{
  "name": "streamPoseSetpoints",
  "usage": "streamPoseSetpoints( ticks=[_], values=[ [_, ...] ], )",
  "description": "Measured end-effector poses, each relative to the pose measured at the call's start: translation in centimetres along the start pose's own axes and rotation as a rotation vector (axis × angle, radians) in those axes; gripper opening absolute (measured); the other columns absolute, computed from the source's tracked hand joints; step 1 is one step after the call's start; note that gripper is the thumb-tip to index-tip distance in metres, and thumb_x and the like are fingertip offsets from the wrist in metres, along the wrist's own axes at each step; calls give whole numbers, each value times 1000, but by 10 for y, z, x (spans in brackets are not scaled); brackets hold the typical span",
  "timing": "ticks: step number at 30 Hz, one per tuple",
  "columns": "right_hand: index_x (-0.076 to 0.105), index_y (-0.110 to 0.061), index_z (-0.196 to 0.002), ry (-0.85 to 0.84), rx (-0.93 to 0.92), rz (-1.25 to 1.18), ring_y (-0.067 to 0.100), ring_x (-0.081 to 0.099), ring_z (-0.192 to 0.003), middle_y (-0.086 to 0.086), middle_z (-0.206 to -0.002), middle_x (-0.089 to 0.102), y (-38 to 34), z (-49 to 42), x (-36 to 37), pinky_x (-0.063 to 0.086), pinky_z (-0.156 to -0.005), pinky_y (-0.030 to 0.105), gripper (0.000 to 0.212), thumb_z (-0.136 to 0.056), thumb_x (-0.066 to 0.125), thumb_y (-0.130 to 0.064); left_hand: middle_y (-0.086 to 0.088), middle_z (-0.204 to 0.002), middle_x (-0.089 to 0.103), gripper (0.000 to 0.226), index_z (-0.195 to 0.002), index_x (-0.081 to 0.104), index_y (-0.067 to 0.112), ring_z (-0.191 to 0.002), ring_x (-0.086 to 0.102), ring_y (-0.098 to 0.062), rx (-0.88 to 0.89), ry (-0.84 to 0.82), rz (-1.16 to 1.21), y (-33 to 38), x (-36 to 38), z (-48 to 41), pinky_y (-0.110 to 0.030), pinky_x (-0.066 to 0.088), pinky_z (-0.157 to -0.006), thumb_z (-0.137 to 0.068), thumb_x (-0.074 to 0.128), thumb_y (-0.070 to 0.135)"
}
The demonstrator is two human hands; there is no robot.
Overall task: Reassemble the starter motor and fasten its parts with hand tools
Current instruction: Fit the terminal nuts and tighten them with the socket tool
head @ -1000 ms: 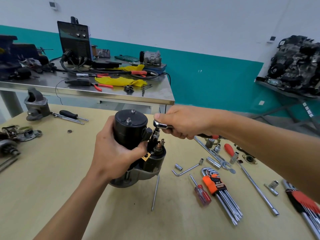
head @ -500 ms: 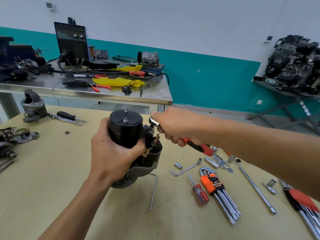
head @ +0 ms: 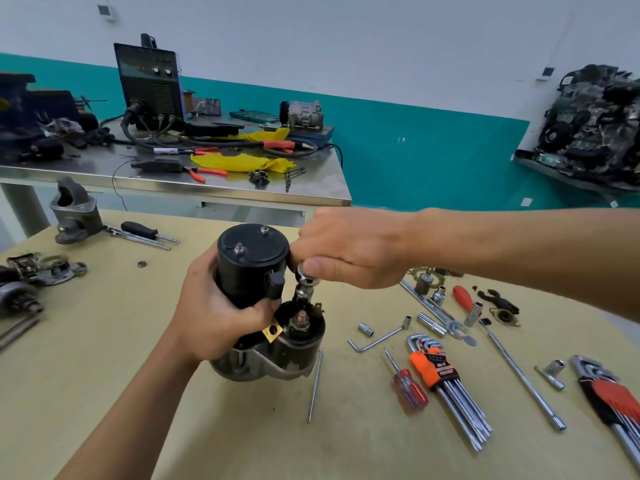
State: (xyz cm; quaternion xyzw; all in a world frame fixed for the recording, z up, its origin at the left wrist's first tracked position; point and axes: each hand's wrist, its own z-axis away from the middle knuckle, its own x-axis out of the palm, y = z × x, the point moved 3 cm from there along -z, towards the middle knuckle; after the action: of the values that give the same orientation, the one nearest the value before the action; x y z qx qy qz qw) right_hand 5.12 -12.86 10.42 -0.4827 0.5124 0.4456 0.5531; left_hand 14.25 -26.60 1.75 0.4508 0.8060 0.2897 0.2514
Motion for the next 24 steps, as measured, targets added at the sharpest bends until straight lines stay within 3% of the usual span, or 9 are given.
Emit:
streamPoseSetpoints(
  ticks=[3, 6, 8, 11, 15, 19, 24],
  values=[
    [49, -14, -91, -34, -53, 24, 25, 43, -71, 6, -79, 52, -2, 1, -3, 42, -78, 46, 43, -101, 19, -42, 9, -90, 69, 44, -102, 62, 27, -79, 62, -3, -15, -2, 15, -4, -1, 1, -18, 50, -72, -58, 72, 25],
    [43, -21, -101, -64, -31, 99, 20, 44, -76, 0, -85, 50, 8, 8, -2, 39, -74, 36, 31, -104, 25, -46, 17, -89, 71, 45, -100, 64, 40, -79, 65, 1, -37, 35, -1, -5, 0, 0, -14, 51, -70, -58, 73, 26],
    [37, -28, -99, -77, 37, 122, 15, 44, -71, -5, -81, 48, 11, 11, 0, 34, -68, 32, 19, -105, 29, -44, 18, -88, 71, 45, -98, 64, 46, -77, 65, 2, -53, 76, -29, -7, -1, 0, -12, 51, -67, -58, 73, 28],
    [38, -32, -97, -34, 130, 152, 6, 44, -61, -10, -70, 47, 6, 14, 1, 26, -54, 22, 19, -104, 30, -47, 15, -85, 70, 44, -100, 62, 37, -74, 65, -1, -97, 144, -61, -11, -1, 2, -14, 52, -63, -58, 74, 31],
    [45, -23, -92, 43, 230, 137, 7, 40, -59, -7, -68, 45, 1, 14, 4, 22, -51, 23, 30, -105, 31, -46, 17, -85, 69, 46, -101, 59, 37, -74, 66, -3, -131, 224, -135, -13, 2, 5, -13, 51, -62, -57, 73, 37],
    [55, -14, -89, 53, 295, 62, 11, 44, -62, -1, -69, 50, -3, 12, 3, 31, -54, 29, 38, -107, 35, -41, 23, -90, 67, 54, -107, 58, 33, -82, 66, -1, -149, 276, -200, -12, 5, 7, -9, 49, -64, -56, 72, 42],
    [52, -18, -78, 113, 376, 0, 12, 43, -62, 1, -67, 49, -6, 16, 8, 28, -54, 33, 39, -106, 38, -41, 35, -89, 64, 56, -106, 55, 33, -81, 62, 10, -142, 309, -264, -9, 11, 7, -1, 42, -63, -53, 70, 46]
  ],
)
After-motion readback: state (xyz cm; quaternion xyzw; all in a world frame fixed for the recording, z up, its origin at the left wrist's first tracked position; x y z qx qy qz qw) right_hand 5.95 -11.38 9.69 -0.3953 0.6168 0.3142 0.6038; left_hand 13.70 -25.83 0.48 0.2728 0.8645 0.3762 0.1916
